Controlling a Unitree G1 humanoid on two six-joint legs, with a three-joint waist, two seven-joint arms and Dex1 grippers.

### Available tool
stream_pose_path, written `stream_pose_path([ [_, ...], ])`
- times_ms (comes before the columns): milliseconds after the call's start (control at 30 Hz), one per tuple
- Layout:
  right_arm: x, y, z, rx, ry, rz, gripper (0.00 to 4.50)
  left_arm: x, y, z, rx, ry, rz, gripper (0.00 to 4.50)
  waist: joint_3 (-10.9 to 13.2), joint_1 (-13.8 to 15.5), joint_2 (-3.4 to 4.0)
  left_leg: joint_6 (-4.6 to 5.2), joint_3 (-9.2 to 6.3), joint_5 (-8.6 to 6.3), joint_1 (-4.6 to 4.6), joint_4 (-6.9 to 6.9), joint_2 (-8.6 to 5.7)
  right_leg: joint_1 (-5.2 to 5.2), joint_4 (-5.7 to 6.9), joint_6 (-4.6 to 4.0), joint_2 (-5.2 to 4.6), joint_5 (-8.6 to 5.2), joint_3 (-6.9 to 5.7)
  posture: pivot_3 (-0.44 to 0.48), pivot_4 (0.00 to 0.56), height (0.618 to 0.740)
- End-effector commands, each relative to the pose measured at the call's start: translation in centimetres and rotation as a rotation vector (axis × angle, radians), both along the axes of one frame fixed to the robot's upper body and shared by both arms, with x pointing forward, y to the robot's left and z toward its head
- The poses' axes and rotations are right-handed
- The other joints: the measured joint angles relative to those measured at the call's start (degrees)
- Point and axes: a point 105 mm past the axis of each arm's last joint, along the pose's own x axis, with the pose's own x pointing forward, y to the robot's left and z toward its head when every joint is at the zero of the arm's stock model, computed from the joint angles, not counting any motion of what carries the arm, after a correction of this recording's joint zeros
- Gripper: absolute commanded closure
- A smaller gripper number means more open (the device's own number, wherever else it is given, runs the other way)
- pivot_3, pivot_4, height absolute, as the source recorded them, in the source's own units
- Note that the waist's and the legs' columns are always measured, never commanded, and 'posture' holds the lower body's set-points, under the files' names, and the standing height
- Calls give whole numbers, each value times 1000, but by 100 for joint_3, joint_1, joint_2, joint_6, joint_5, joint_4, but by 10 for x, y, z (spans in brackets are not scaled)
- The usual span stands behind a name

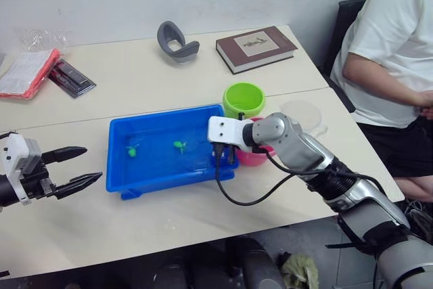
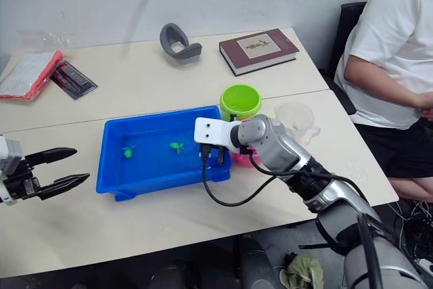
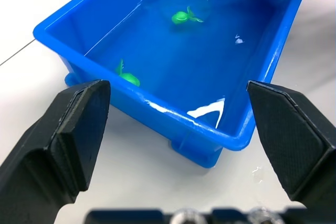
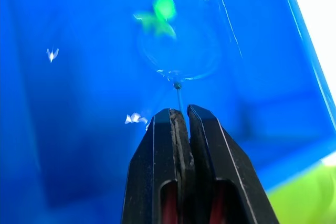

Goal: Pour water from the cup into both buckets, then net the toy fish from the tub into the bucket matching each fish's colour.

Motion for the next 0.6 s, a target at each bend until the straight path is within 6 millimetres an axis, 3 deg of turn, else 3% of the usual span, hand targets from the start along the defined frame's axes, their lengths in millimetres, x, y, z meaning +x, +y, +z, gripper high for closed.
stream_pose_path([
  [33, -3, 2, 19, 107, 24, 30, 4500, -2, 1, 9, 31, -45, 8, 42, 0, 6, 0, -3, 0, 0, 0, 0, 3, 0, 0, -2, 5, -1, 0, 0, 150, 740],
  [333, -18, -28, 29, 227, 100, 44, 4500, 2, -6, 13, 11, -91, 5, 42, -1, 25, -2, -11, -2, -5, 2, 2, 10, 1, 2, -10, 12, -6, -1, 0, 150, 740],
  [600, -38, -57, 47, 343, 2, 95, 4500, 18, -35, 25, -52, -175, -64, 42, -2, 30, -3, -21, -2, -9, 6, 3, 17, 2, 3, -11, 59, -6, 7, 0, 150, 740],
])
